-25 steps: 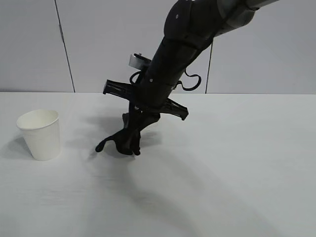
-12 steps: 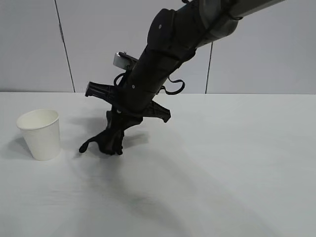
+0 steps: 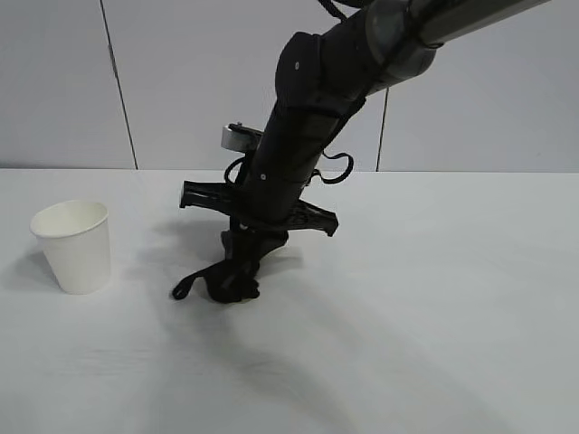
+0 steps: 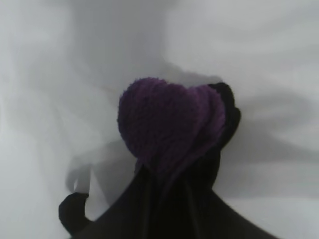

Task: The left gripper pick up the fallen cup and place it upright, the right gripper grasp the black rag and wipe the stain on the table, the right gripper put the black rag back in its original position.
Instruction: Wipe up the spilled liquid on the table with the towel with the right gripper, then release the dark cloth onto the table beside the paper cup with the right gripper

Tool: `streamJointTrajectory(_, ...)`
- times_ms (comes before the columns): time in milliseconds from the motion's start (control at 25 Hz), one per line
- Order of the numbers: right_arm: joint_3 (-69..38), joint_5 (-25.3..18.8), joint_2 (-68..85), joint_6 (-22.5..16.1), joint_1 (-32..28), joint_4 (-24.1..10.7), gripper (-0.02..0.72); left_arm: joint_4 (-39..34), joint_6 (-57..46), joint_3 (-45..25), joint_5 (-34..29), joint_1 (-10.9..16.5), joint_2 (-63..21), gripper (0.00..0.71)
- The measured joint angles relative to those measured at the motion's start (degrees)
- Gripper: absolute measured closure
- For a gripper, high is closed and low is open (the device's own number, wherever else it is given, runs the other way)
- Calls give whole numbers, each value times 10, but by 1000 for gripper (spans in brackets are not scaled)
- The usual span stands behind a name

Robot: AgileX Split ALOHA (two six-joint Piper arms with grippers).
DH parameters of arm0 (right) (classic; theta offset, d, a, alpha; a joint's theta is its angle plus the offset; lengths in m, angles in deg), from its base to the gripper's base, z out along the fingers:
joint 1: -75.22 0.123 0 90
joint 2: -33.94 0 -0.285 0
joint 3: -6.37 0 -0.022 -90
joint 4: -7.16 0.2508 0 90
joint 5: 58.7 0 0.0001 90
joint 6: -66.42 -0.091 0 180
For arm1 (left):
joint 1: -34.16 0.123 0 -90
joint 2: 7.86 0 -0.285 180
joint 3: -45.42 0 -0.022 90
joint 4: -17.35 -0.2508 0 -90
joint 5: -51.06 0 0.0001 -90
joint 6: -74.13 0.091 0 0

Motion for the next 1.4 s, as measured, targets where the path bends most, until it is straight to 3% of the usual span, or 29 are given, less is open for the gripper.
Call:
streamJointTrajectory(240, -1, -70, 41, -4, -17, -70, 630, 0, 0, 0, 0, 0, 0, 50)
streamJointTrajectory(400, -1, -133, 42, -4, -38, -83, 630, 0, 0, 0, 0, 0, 0, 50)
streamJointTrajectory(480, -1, -143, 42, -3, -44, -87, 630, 0, 0, 0, 0, 0, 0, 50)
streamJointTrajectory(680, -1, -134, 42, -1, -44, -83, 630, 0, 0, 0, 0, 0, 0, 50)
streamJointTrajectory(960, -1, -89, 28, 2, -44, -25, 630, 0, 0, 0, 0, 0, 0, 50)
streamJointTrajectory(1200, -1, -80, 18, 9, -44, -23, 629, 0, 0, 0, 0, 0, 0, 50)
streamJointTrajectory(1280, -1, -77, 18, 17, -44, -23, 574, 0, 0, 0, 0, 0, 0, 50)
streamJointTrajectory(1400, -1, -77, 18, 24, -44, -22, 326, 0, 0, 0, 0, 0, 0, 50)
